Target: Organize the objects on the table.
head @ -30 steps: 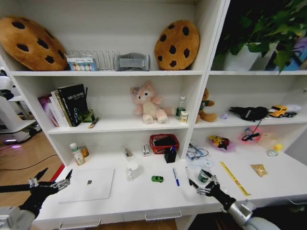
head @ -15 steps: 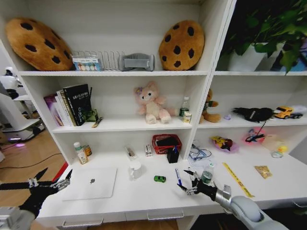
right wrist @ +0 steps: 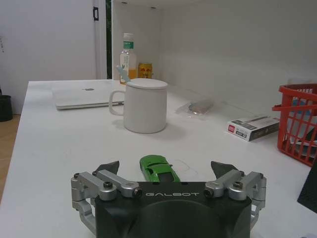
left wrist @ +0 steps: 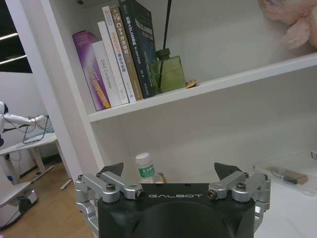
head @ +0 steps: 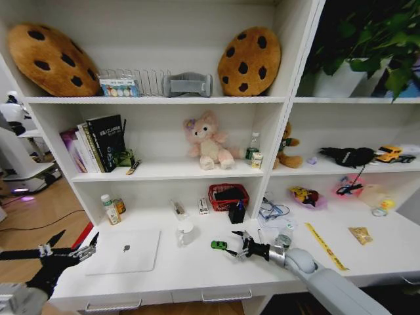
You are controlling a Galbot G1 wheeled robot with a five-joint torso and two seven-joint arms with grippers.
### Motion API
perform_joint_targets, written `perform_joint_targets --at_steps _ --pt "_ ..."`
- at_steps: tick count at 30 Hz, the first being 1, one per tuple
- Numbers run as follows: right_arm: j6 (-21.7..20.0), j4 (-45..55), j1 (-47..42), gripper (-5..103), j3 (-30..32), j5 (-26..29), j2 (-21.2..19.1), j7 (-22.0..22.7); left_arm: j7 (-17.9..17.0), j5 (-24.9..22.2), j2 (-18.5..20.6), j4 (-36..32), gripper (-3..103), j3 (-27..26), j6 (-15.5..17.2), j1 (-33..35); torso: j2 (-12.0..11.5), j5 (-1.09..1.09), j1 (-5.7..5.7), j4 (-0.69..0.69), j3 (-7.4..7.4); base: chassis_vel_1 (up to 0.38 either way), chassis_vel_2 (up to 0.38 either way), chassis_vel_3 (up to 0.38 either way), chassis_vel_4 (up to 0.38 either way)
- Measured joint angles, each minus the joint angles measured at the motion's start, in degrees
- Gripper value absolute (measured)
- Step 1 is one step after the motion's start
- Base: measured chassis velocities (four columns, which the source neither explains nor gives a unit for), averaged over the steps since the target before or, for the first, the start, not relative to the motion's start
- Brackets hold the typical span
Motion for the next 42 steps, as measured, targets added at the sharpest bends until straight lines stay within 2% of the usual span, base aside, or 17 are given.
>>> perform_joint_targets --at_steps 16,17,19,21,22,24,26,29,30,31,32,34,35,37,42 --pt "0.0 -2.9 2.6 100 -3.2 -3.3 1.3 0.4 0.0 0.0 0.0 0.0 100 0.0 0.0 0.0 0.0 0.02 0.0 -0.01 0.0 0.0 0.0 0.0 0.0" --pt "-0.1 -3.1 2.7 103 -3.2 -3.3 1.2 0.4 0.0 0.0 0.0 0.0 100 0.0 0.0 0.0 0.0 0.02 0.0 -0.01 0.0 0.0 0.0 0.0 0.0" --pt "-0.4 -3.3 3.0 95 -3.2 -3.3 1.2 0.5 0.0 0.0 0.0 0.0 100 0.0 0.0 0.0 0.0 0.02 0.0 -0.01 0.0 0.0 0.0 0.0 0.0" --pt "-0.6 -3.4 3.2 95 -3.2 -3.3 1.4 0.5 0.0 0.0 0.0 0.0 100 0.0 0.0 0.0 0.0 0.01 0.0 -0.01 0.0 0.0 0.0 0.0 0.0" --pt "-0.6 -3.5 3.6 85 -3.3 -3.0 1.7 0.5 0.0 0.0 0.0 0.0 100 0.0 0.0 0.0 0.0 0.02 0.0 -0.01 0.0 0.0 0.0 0.0 0.0" --pt "-0.7 -3.5 3.8 85 -3.4 -2.9 1.8 0.5 0.0 0.0 0.0 0.0 100 0.0 0.0 0.0 0.0 0.02 0.0 -0.01 0.0 0.0 0.0 0.0 0.0" --pt "-0.9 -3.7 4.7 74 -4.3 -2.5 2.3 0.4 0.0 0.0 0.0 0.0 100 0.0 0.0 0.0 0.0 0.01 0.0 -0.01 0.0 0.0 0.0 0.0 0.0" --pt "-1.0 -3.8 5.0 68 -4.7 -2.5 2.5 0.4 0.0 0.0 0.0 0.0 100 0.0 0.0 0.0 0.0 0.02 0.0 -0.01 0.0 0.0 0.0 0.0 0.0" --pt "-1.1 -4.1 5.3 63 -5.0 -2.5 2.9 0.2 0.0 0.0 0.0 0.0 100 0.0 0.0 0.0 0.0 0.02 0.0 0.0 0.0 0.0 0.0 0.0 0.0" --pt "-1.1 -4.2 5.4 52 -5.4 -2.5 3.1 0.2 0.0 0.0 0.0 0.0 100 0.0 0.0 0.0 0.0 0.02 0.0 0.0 0.0 0.0 0.0 0.0 0.0" --pt "-1.1 -4.2 5.4 52 -5.4 -2.5 3.1 0.2 0.0 0.0 0.0 0.0 100 0.0 0.0 0.0 0.0 0.02 0.0 0.0 0.0 0.0 0.0 0.0 0.0" --pt "-1.1 -4.2 5.4 42 -5.7 -2.5 3.1 0.2 0.0 0.0 0.0 0.0 100 0.0 0.0 0.0 0.0 0.02 0.0 -0.01 0.0 0.0 0.0 0.0 0.0" --pt "-1.1 -4.2 5.4 42 -5.7 -2.5 3.1 0.2 0.0 0.0 0.0 0.0 100 0.0 0.0 0.0 0.0 0.02 0.0 -0.01 0.0 0.0 0.0 0.0 0.0" --pt "-1.0 -4.4 5.4 33 -5.7 -2.4 3.0 0.1 0.0 0.0 0.0 0.0 100 0.0 0.0 0.0 0.0 0.02 0.0 0.0 -0.01 0.0 0.0 0.0 0.0" --pt "-0.9 -4.3 5.6 33 -5.7 -2.1 2.5 -0.1 0.0 0.0 0.0 0.0 100 0.0 0.0 0.0 0.0 0.02 -0.01 0.0 0.0 0.0 0.0 0.0 0.0"
